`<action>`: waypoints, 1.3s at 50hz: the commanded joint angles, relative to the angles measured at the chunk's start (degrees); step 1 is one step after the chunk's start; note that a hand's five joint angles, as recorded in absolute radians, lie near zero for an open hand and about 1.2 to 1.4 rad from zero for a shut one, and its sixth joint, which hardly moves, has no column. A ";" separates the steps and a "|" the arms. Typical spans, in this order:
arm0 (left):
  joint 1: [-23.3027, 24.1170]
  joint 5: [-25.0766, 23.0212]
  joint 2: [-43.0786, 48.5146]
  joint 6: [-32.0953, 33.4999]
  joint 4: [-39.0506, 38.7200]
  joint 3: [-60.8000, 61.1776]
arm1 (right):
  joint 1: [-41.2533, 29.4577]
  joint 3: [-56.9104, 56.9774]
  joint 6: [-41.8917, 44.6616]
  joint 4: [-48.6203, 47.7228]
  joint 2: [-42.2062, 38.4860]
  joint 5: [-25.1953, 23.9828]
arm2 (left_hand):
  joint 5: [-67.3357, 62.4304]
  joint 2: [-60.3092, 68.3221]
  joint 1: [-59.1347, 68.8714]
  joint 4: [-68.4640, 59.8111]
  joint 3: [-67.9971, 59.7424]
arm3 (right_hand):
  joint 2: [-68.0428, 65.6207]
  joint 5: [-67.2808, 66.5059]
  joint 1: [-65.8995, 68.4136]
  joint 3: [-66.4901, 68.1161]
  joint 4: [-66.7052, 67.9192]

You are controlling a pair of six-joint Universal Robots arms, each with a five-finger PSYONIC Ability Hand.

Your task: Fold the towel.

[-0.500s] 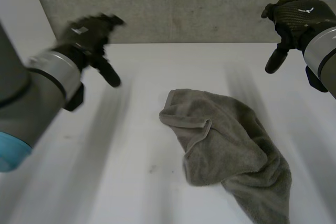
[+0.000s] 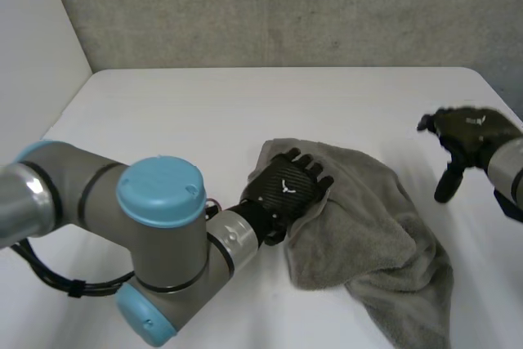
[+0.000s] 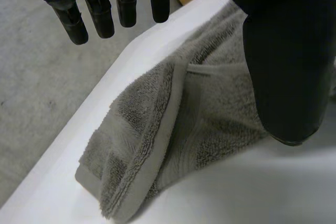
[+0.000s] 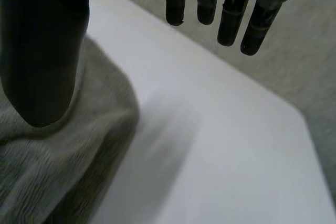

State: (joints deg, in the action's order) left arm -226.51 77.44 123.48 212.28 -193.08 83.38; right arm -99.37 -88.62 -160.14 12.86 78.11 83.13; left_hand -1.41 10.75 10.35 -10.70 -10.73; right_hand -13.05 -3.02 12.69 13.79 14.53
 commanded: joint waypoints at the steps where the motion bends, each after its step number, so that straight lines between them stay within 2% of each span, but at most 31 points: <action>1: -0.16 -4.84 4.23 5.08 -2.48 -2.35 | 3.38 -8.83 0.79 -3.45 0.03 -5.34 | -4.19 4.84 5.24 -4.90 -4.86 | 3.05 3.02 -2.69 -3.79 -4.53; 6: -0.16 -5.81 6.43 5.87 -2.66 -4.54 | 5.23 -13.93 2.72 -5.38 0.11 -8.15 | -9.41 10.06 10.46 -10.11 -10.08 | 3.05 3.02 -2.69 -3.79 -4.53; 12: -0.16 -5.90 8.18 5.87 -2.66 -6.82 | 7.34 -17.63 5.71 -5.57 1.26 -12.11 | -21.48 22.14 22.53 -22.19 -22.15 | 3.05 3.02 -2.69 -3.79 -4.53; 13: -0.16 -5.90 8.62 5.87 -2.66 -7.18 | 7.35 -17.64 5.72 -5.56 1.26 -12.12 | -26.68 27.33 27.73 -27.39 -27.35 | 3.05 3.02 -2.69 -3.79 -4.53; 19: -0.16 -5.81 10.82 5.96 -2.74 -8.50 | 8.22 -18.95 10.45 -3.90 1.35 -12.73 | -39.16 39.81 40.21 -39.86 -39.83 | 3.05 3.02 -2.69 -3.79 -4.53; 25: -0.16 -5.90 11.61 6.04 -3.36 -8.50 | 10.33 -20.36 13.45 -3.63 1.43 -12.99 | -42.88 43.53 43.93 -43.59 -43.55 | 3.05 3.02 -2.69 -3.79 -4.53; 27: -0.16 -5.90 12.22 6.04 -4.58 -8.59 | 10.33 -20.62 13.63 -3.72 1.52 -12.91 | -50.40 51.05 51.45 -51.10 -51.07 | 3.05 3.02 -2.69 -3.79 -4.53; 31: -0.07 -5.90 12.31 5.96 -5.38 -8.59 | 10.25 -20.71 13.63 -4.07 1.43 -12.82 | -55.31 55.96 56.36 -56.01 -55.98 | 3.05 3.02 -2.69 -3.79 -4.53; 35: -0.16 -5.98 12.05 5.87 -5.38 -8.15 | 10.16 -20.80 13.63 -4.42 1.43 -12.73 | -68.58 69.23 69.63 -69.29 -69.25 | 3.05 3.02 -2.69 -3.79 -4.53; 41: -0.16 -5.72 11.35 5.96 -5.38 -7.97 | 9.81 -20.80 13.63 -4.51 1.43 -12.73 | -68.59 69.25 69.65 -69.30 -69.27 | 3.05 3.02 -2.69 -3.79 -4.53; 47: -1.30 -5.81 6.43 5.60 -5.20 -5.51 | 9.54 -20.80 13.54 -4.60 1.43 -12.73 | -65.08 65.74 66.14 -65.79 -65.76 | 3.05 3.02 -2.69 -3.79 -4.53; 48: -1.48 -6.07 4.69 5.60 -5.38 -4.03 | 9.54 -20.80 13.54 -4.60 1.43 -12.73 | -38.94 39.59 39.99 -39.65 -39.61 | 3.05 3.02 -2.69 -3.79 -4.53; 49: -1.48 -6.07 4.67 5.60 -5.38 -4.02 | 9.54 -20.89 13.54 -4.60 1.43 -12.64 | -38.68 39.33 39.73 -39.39 -39.35 | 3.05 3.02 -2.69 -3.79 -4.53; 50: -1.48 -6.07 3.01 5.69 -5.55 -2.45 | 9.63 -20.89 13.62 -4.60 1.43 -12.64 | -17.03 17.68 18.08 -17.73 -17.70 | 3.05 3.02 -2.69 -3.79 -4.53; 51: -1.48 -6.16 1.61 5.69 -5.73 -1.22 | 9.63 -20.89 13.63 -4.60 1.43 -12.64 | -11.81 12.47 12.86 -12.52 -12.48 | 3.05 3.02 -2.69 -3.79 -4.53; 55: -1.48 -6.95 0.10 5.69 -6.52 0.38 | 9.72 -20.80 13.63 -4.60 1.43 -12.56 | -10.92 11.57 11.97 -11.63 -11.59 | 3.05 3.02 -2.69 -3.79 -4.53; 59: -1.57 -10.37 0.36 5.95 -7.14 1.26 | 9.81 -20.80 13.63 -4.69 1.43 -12.56 | -11.26 11.91 12.31 -11.96 -11.93 | 3.05 3.02 -2.69 -3.79 -4.53; 65: -1.74 -12.40 1.59 6.04 -7.14 1.87 | 9.72 -21.15 13.63 -4.69 1.35 -12.56 | -12.27 12.92 13.32 -12.97 -12.94 | 3.05 3.02 -2.69 -3.79 -4.53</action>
State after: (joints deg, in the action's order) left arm -228.11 67.39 123.69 218.19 -200.13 84.87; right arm -89.60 -109.48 -146.52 8.20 79.53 70.57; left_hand -10.65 20.92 21.23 -21.02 -20.91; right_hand -13.05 -3.02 12.69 13.78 14.53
